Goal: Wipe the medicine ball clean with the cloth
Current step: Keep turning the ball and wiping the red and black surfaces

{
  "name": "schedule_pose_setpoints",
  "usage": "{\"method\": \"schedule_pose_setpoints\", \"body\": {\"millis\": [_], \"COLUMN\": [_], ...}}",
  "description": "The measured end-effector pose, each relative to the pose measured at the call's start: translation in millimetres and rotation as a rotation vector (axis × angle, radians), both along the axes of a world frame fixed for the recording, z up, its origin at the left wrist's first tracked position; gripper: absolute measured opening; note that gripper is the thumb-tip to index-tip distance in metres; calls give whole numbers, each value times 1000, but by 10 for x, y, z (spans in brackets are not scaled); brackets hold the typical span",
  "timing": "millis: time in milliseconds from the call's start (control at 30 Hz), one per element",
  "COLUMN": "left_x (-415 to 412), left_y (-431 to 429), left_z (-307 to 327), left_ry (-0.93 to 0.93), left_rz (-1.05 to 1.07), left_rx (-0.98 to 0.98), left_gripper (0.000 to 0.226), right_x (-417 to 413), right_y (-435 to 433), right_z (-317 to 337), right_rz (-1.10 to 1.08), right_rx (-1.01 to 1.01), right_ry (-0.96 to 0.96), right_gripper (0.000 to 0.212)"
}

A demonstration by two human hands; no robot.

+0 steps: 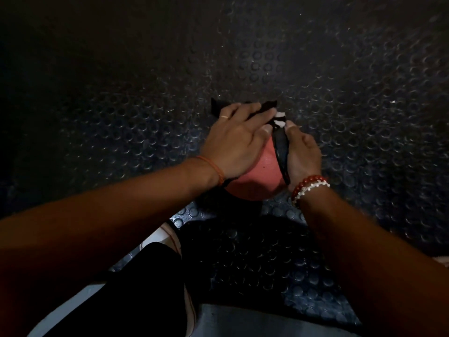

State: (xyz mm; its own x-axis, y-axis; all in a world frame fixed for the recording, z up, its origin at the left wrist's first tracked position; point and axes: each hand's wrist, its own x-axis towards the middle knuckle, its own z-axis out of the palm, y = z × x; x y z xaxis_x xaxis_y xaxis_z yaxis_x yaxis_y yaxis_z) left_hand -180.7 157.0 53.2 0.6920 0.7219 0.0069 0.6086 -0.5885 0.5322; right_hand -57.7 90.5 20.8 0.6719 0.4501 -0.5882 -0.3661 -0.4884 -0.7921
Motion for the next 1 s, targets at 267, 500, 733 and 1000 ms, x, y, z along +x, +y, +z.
{"method": "schedule_pose_setpoints", "body": {"millis": [267,500,733,1000], "left_x": [214,-217,-135,-169], "left_y": [575,231,-268,-49], "left_z": [-28,-482,-362,-239], "left_ry": [148,-366,-430,-229], "left_rz": [40,892,985,242], "left_rx": [-590,-1287,-895,-178], "left_gripper": [53,40,49,51], "right_x": [-91,-12,78,24], "right_y": [-143,-142,-99,-127], "right_z": [-50,-17,29,62], "right_rz": [-37,-36,-66,-92], "right_rx": [66,15,36,63], "right_ry": [-84,-21,46,8], "right_gripper": [24,48,36,39]}}
